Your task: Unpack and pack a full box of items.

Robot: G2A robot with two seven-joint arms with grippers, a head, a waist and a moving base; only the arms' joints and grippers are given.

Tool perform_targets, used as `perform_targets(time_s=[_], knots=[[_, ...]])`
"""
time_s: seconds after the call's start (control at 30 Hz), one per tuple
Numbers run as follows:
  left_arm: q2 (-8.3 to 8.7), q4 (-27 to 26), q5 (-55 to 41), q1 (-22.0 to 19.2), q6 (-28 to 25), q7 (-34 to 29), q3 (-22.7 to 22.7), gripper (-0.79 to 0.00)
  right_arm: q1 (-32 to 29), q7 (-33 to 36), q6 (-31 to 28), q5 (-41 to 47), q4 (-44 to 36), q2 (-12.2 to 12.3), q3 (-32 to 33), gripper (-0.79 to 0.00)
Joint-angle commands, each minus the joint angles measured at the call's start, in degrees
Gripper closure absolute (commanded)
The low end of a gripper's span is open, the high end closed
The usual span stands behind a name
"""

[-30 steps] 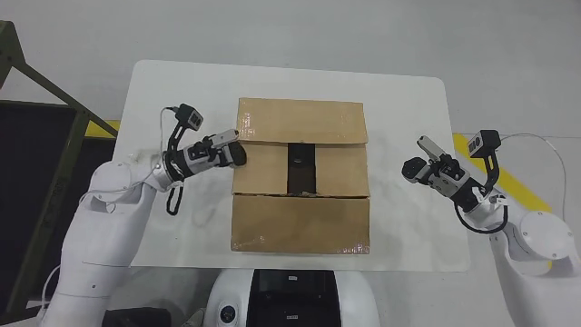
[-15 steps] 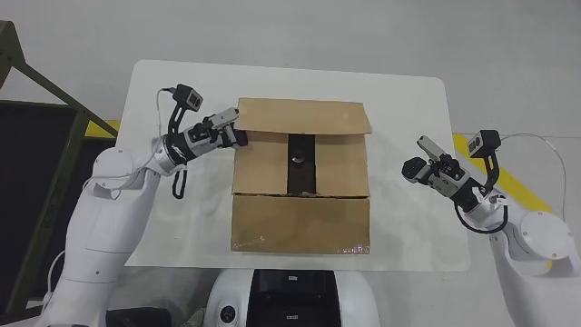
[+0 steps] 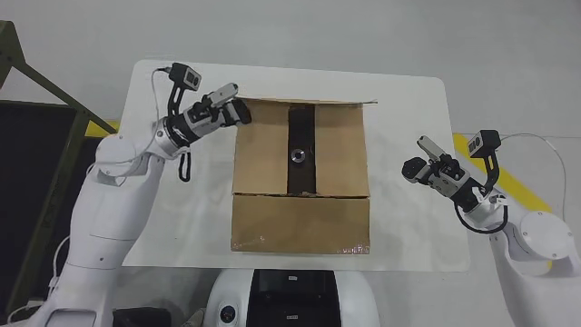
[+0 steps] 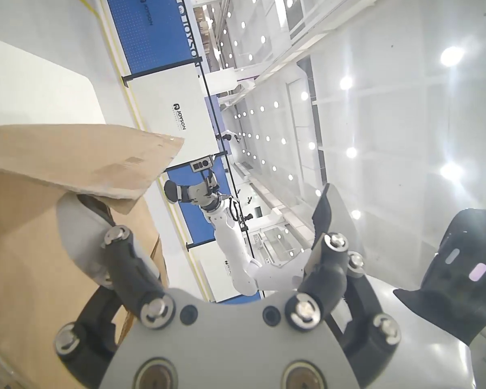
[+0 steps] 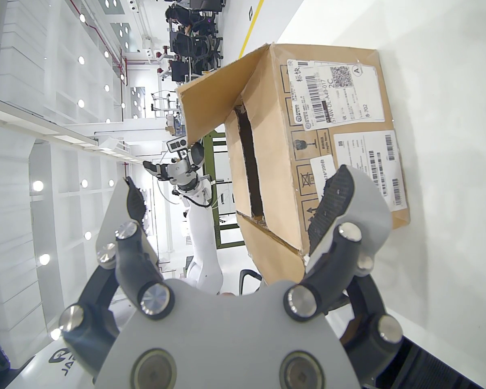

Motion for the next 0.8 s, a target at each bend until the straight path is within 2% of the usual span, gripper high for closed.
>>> perform_targets(time_s=[0.0, 0.33, 0.77], knots=[[-0.12, 1.2, -0.1, -1.5, 0.0, 0.4, 0.5, -0.785, 0.0, 0.0, 0.0, 0.0, 0.0, 0.0, 0.0, -0.785], [-0.90, 9.4, 2.1, -10.5, -2.5, 2.7, 3.5, -0.785, 0.0, 0.0, 0.0, 0.0, 0.0, 0.0, 0.0, -0.785], [-2.87, 16.6, 4.1, -17.4, -3.3, 6.5, 11.4, -0.785, 0.0, 0.0, 0.0, 0.0, 0.0, 0.0, 0.0, -0.785]])
